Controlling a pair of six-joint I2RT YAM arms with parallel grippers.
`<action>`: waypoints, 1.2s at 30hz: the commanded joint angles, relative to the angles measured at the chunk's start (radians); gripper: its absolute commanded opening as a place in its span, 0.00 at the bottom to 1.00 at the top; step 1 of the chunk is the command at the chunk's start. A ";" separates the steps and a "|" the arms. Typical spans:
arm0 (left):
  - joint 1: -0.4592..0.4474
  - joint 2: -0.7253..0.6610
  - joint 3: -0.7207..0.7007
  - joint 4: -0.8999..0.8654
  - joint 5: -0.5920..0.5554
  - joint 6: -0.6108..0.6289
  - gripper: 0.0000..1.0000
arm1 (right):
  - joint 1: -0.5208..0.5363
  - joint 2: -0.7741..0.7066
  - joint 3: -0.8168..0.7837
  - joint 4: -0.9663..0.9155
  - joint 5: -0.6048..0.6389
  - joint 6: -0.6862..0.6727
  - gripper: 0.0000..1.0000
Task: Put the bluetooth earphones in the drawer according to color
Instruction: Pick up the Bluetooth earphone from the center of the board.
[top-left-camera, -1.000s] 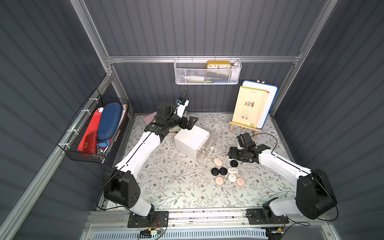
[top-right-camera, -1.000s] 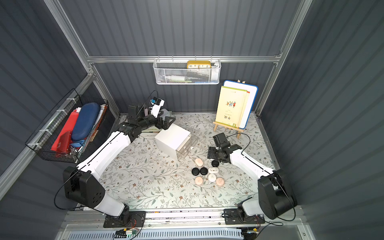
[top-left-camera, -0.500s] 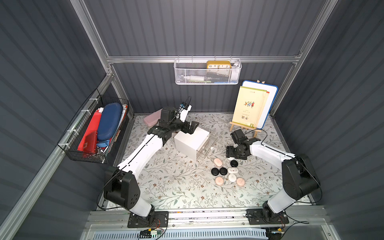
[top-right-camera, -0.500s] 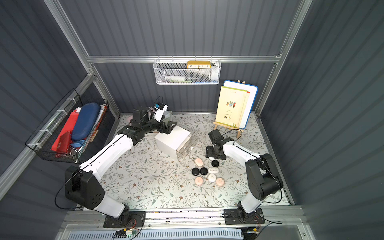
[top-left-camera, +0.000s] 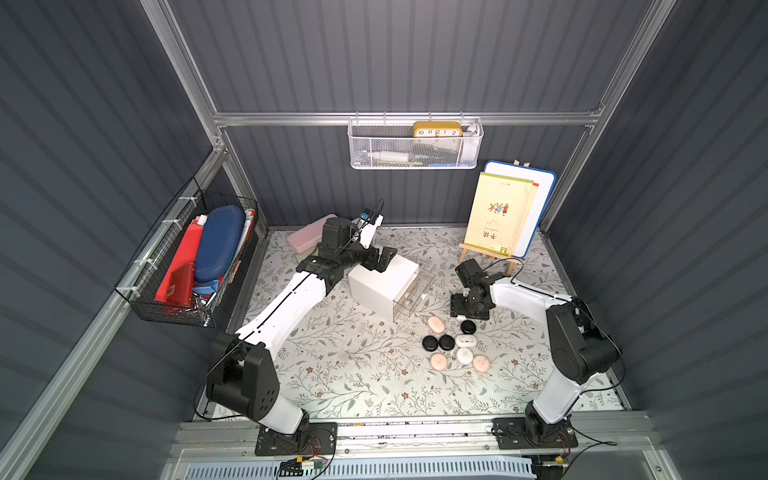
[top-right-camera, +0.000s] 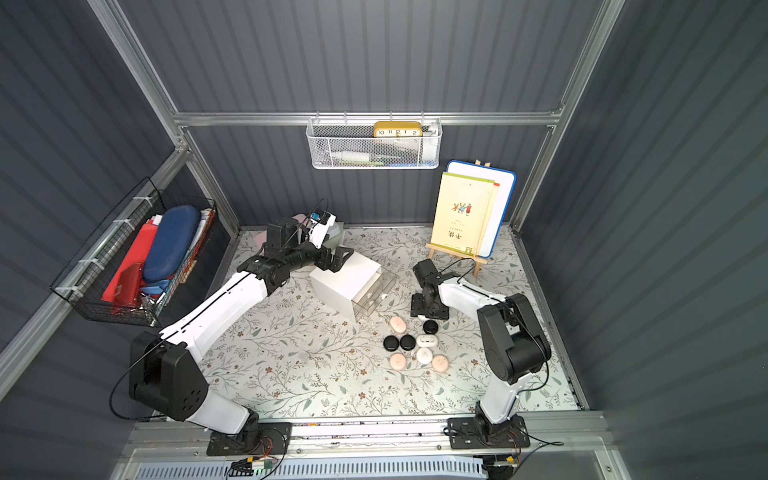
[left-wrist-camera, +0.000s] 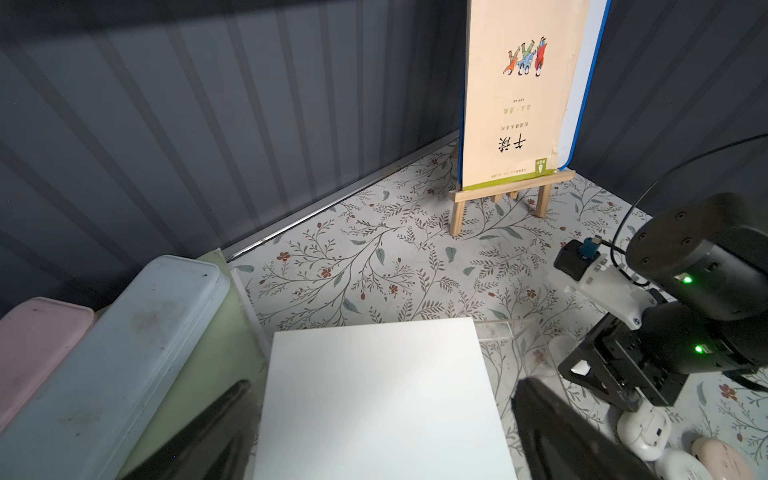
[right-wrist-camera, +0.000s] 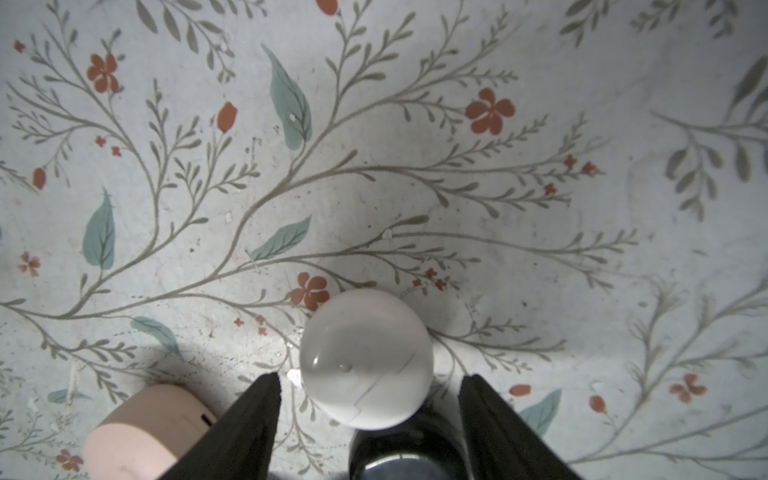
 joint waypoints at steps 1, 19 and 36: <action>-0.003 -0.032 -0.015 0.022 -0.007 0.024 0.99 | -0.002 0.025 0.024 -0.027 0.009 0.000 0.71; -0.003 -0.028 -0.018 0.027 -0.019 0.023 0.99 | -0.002 0.079 0.032 -0.026 0.035 -0.007 0.64; -0.003 -0.007 0.005 0.017 -0.049 0.018 0.99 | -0.002 0.075 0.024 -0.011 0.031 -0.001 0.48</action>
